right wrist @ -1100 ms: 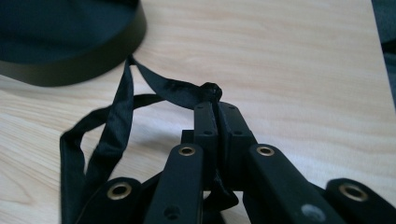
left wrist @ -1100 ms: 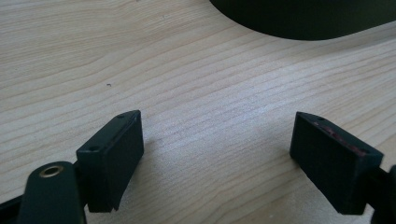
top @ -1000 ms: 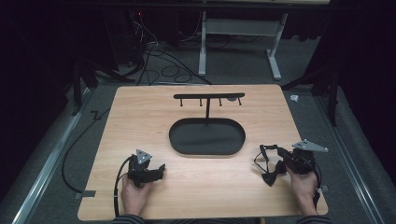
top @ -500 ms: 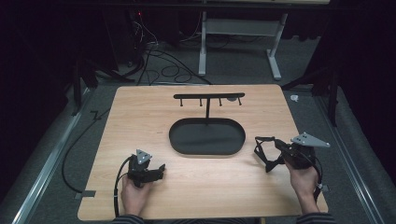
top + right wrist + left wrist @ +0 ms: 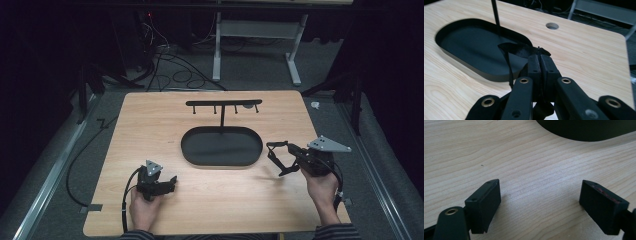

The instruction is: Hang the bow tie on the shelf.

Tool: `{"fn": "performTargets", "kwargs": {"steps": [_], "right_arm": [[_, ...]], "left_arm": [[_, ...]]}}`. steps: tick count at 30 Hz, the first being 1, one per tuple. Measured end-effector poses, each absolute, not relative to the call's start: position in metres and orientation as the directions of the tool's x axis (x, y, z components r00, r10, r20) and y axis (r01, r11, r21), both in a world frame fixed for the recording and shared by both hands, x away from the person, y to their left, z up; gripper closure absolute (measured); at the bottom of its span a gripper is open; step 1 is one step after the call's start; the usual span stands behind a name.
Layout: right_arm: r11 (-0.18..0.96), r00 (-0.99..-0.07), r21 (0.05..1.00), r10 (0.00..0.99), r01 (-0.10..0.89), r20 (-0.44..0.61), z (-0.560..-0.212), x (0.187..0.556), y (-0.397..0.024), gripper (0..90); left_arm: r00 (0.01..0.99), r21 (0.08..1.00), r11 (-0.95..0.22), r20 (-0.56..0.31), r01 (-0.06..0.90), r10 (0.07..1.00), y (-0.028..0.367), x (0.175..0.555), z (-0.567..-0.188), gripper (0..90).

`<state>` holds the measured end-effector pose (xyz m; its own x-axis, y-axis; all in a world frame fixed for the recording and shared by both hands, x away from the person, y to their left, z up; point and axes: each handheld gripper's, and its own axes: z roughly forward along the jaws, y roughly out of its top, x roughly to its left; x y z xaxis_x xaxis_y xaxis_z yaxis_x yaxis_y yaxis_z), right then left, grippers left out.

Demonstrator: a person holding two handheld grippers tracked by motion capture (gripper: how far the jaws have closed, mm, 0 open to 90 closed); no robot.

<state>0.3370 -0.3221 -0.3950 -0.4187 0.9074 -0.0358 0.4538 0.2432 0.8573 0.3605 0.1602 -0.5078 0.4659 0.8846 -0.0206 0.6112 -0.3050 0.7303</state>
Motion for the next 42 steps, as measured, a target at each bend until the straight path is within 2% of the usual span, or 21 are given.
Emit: {"fn": "performTargets", "kwargs": {"steps": [42], "right_arm": [[0.288, -0.569, 0.871, 0.822, 0.398, -0.011, -0.373, 0.361, -0.271, 88.3]], "left_arm": [[0.466, 0.730, -0.305, -0.021, 0.611, 0.885, 0.160, 0.361, -0.508, 17.9]]}}
